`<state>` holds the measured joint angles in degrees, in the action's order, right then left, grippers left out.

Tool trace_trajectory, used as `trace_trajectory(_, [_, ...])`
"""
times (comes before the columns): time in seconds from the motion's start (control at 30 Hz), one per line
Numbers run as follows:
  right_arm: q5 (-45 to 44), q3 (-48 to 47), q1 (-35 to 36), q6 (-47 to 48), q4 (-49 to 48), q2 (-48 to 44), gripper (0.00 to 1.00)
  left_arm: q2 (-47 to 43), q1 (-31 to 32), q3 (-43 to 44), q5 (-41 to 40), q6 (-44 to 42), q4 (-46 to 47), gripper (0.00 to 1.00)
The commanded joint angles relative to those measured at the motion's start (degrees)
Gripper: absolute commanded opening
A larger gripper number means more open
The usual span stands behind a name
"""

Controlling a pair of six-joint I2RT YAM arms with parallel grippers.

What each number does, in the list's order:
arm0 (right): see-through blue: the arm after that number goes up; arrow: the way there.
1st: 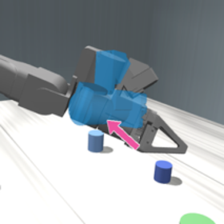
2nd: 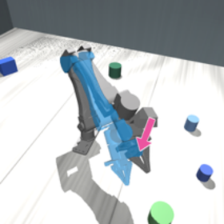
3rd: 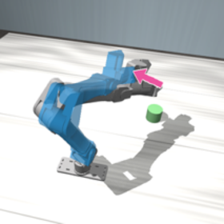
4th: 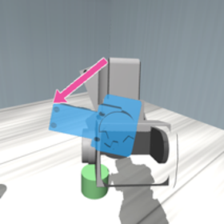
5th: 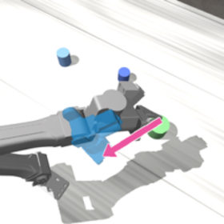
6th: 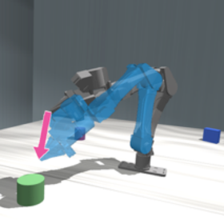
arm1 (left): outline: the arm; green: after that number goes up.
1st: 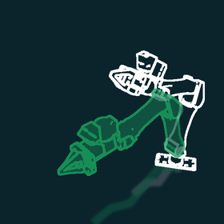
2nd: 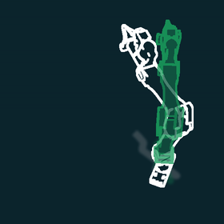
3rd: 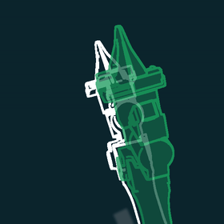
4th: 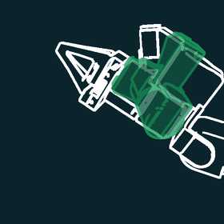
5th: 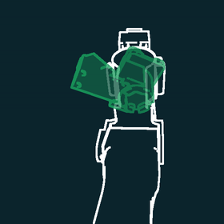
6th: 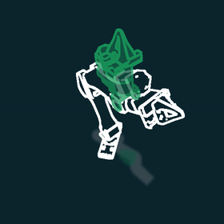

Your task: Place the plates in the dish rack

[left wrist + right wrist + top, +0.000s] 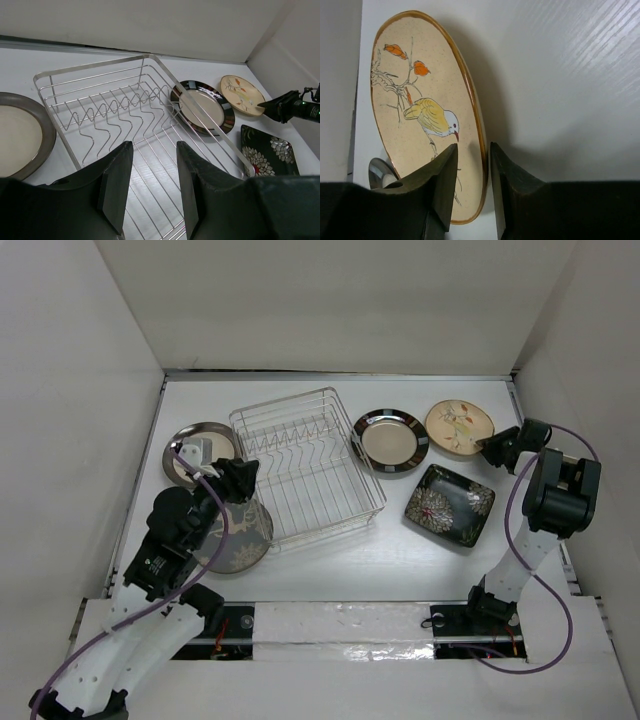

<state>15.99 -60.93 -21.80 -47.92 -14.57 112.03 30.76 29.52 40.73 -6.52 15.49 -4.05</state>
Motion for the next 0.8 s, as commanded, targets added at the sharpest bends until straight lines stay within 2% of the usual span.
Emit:
trace_trajectory(0.0, [2.91,-1.83,-0.52,1.34,1.3,0.21,0.33,-1.67,-0.07,-0.74,-0.68,-0.55,3.35,0.37])
trace_trajectory(0.03, [3.0,-1.74,-0.52,1.43,1.12,0.21,0.3,-1.67,-0.07,-0.74,-0.6,-0.54,3.0,0.37])
trace_trajectory(0.07, [3.0,-1.74,-0.52,1.43,1.03,0.3,0.21,-1.58,-0.07,-0.65,-0.33,-0.54,2.83,0.37])
trace_trajectory(0.17, [3.0,-1.65,-1.66,1.86,1.82,0.03,0.08,-2.11,-0.07,-0.56,-0.24,-0.63,3.09,0.37])
trace_trajectory(0.2, [2.65,-0.96,-1.66,1.78,1.39,-0.92,0.0,-2.29,-0.07,-0.83,-0.5,-0.63,3.09,0.37])
trace_trajectory(0.33, [-1.74,5.18,-2.19,0.29,-2.29,-5.67,0.0,-2.37,-0.07,-0.65,0.11,-0.55,2.82,0.37])
trace_trajectory(0.53, [-2.98,13.63,-2.19,-3.93,-15.48,-17.62,0.0,-1.5,-0.07,-0.65,0.55,-0.63,2.74,0.37])
trace_trajectory(0.67, [-4.12,13.47,-2.19,-4.55,-14.45,-27.44,0.0,-1.58,-0.07,-0.83,-0.07,-0.72,3.18,0.37])
trace_trajectory(0.77, [-8.51,13.64,-0.36,-3.06,-12.6,-33.17,0.0,-0.88,-0.07,-0.74,0.46,-0.72,2.74,0.37])
